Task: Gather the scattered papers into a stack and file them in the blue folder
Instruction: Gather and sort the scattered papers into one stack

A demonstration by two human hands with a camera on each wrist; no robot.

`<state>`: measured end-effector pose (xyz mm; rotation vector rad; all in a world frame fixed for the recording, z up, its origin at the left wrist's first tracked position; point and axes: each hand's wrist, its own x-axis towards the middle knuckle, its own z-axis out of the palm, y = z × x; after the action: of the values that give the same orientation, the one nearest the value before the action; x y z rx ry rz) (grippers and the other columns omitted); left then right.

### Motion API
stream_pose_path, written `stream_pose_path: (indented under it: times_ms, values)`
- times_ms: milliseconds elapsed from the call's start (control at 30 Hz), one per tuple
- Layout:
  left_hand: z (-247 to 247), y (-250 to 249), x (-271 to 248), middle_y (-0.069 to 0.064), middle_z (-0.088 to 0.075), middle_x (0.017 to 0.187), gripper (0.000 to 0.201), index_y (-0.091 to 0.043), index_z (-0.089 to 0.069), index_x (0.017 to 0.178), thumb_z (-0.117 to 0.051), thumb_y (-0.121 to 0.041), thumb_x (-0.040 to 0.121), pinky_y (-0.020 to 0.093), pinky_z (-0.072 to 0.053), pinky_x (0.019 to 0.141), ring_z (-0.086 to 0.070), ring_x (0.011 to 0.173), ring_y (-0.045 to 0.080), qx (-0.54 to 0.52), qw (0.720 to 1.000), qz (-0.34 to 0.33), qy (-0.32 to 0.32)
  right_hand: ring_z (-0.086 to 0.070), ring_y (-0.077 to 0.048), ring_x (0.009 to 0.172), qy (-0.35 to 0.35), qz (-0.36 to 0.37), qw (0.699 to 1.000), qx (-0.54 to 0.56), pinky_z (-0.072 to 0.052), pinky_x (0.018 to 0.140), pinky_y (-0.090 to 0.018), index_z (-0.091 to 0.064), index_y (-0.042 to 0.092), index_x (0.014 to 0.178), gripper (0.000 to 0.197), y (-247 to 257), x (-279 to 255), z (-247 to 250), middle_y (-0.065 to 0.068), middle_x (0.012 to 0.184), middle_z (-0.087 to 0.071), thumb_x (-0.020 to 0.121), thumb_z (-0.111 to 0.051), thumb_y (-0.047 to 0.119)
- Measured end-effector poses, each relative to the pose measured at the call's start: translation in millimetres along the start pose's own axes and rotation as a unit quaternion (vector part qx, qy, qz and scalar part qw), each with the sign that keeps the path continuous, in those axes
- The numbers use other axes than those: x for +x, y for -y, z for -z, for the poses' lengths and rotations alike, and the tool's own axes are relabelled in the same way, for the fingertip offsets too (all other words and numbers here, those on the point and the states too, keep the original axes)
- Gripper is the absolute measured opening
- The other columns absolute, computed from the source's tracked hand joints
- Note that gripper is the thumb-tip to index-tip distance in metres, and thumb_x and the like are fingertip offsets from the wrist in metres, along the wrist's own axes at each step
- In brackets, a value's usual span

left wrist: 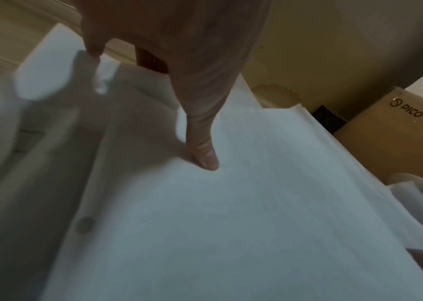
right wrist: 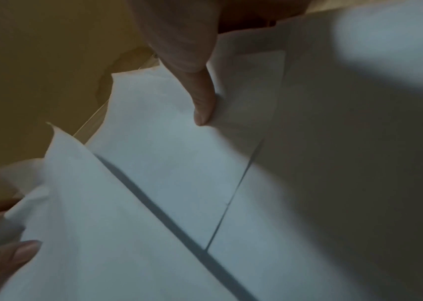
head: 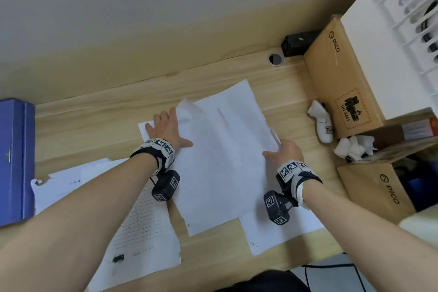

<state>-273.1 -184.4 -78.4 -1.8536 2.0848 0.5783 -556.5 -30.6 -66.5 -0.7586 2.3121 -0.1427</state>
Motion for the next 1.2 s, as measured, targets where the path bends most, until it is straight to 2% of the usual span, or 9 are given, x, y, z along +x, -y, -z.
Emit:
stream_pose_path:
  times_ms: [133,267,467,600,733,866,933,1066,1200]
  values:
    - [7.6,-1.6,3.6,0.005,-0.067,0.107,0.069,-0.019,-0.042,0.119,-0.081,-0.039,0.065,0.044,-0.033,0.091,-0.059,0.102,0.029,-0.018,0.999,-0.010,0.027,-0.062,-0.027,0.071,0.010,0.010,0.999,0.046,-0.043,0.058,-0.027,-0.054,0.019,0.069,0.017,9.6,3.0,-1.7,-0.004,0.076,-0.063,0.074,-0.070,0.024]
    - [20.7,-4.3,4.4,0.006,-0.071,0.102,0.040,-0.017,-0.066,0.105,-0.078,-0.030,0.069,0.032,-0.048,0.078,-0.068,0.094,0.029,-0.014,0.997,0.006,0.080,-0.065,-0.028,0.071,0.028,0.025,0.998,0.051,-0.046,0.059,-0.027,-0.059,0.018,0.069,0.012,21.1,10.9,12.9,-0.005,0.075,-0.067,0.074,-0.069,0.020]
    - [38.7,-4.0,-11.2,0.002,-0.071,0.082,0.012,-0.019,-0.069,0.080,-0.064,-0.018,0.068,0.028,-0.053,0.067,-0.068,0.076,0.027,-0.081,0.993,0.006,0.081,-0.061,-0.023,0.063,0.001,0.054,0.997,0.046,-0.048,0.057,-0.027,-0.059,0.018,0.069,0.009,38.5,11.4,50.1,-0.006,0.071,-0.065,0.075,-0.066,0.020]
    - [91.4,-1.8,-29.2,-0.002,-0.060,0.064,0.008,-0.021,-0.062,0.069,-0.063,-0.020,0.076,0.026,-0.040,0.056,-0.061,0.069,0.029,-0.114,0.993,-0.034,-0.010,-0.060,-0.030,0.065,-0.066,0.110,0.991,0.044,-0.043,0.053,-0.026,-0.061,0.012,0.075,0.009,63.6,1.8,86.1,-0.006,0.065,-0.060,0.076,-0.063,0.020]
    - [168.5,2.4,-50.1,0.005,-0.067,0.072,0.012,-0.017,-0.069,0.084,-0.063,-0.027,0.084,0.033,-0.053,0.062,-0.064,0.070,0.028,-0.130,0.976,-0.072,-0.157,-0.056,-0.036,0.066,-0.153,0.188,0.969,0.053,-0.049,0.061,-0.036,-0.053,0.009,0.070,0.012,98.4,-10.0,122.6,-0.014,0.070,-0.060,0.074,-0.057,0.019]
    - [222.8,9.9,-76.0,-0.001,-0.061,0.064,0.015,-0.017,-0.062,0.073,-0.061,-0.028,0.083,0.030,-0.040,0.054,-0.054,0.063,0.027,-0.118,0.916,-0.131,-0.360,-0.047,-0.033,0.062,-0.213,0.258,0.941,0.051,-0.038,0.057,-0.032,-0.041,0.015,0.063,0.022,130.9,-28.0,146.8,-0.005,0.066,-0.051,0.077,-0.057,0.022]
    - [228.0,16.4,-88.2,-0.007,-0.062,0.066,0.012,-0.019,-0.061,0.070,-0.063,-0.023,0.081,0.030,-0.041,0.053,-0.058,0.065,0.023,-0.111,0.888,-0.178,-0.408,-0.048,-0.030,0.064,-0.248,0.289,0.923,0.058,-0.036,0.057,-0.031,-0.046,0.017,0.067,0.018,141.5,-42.2,146.7,-0.002,0.067,-0.051,0.079,-0.058,0.022]
    - [194.4,33.4,-104.2,-0.005,-0.067,0.079,0.019,-0.020,-0.061,0.076,-0.067,-0.004,0.070,0.037,-0.053,0.056,-0.062,0.078,0.020,-0.032,0.899,-0.265,-0.347,-0.050,-0.027,0.066,-0.254,0.349,0.902,0.012,-0.043,0.055,-0.035,-0.051,0.017,0.069,0.017,139.2,-64.9,117.7,-0.001,0.070,-0.053,0.083,-0.058,0.023]
    - [132.8,33.5,-126.9,-0.007,-0.058,0.076,0.022,-0.021,-0.050,0.072,-0.062,-0.004,0.077,0.036,-0.053,0.059,-0.056,0.072,0.017,0.052,0.943,-0.275,-0.182,-0.056,-0.026,0.064,-0.128,0.347,0.925,-0.082,-0.041,0.053,-0.030,-0.053,0.021,0.072,0.008,114.6,-73.0,68.8,0.001,0.068,-0.057,0.078,-0.057,0.016]
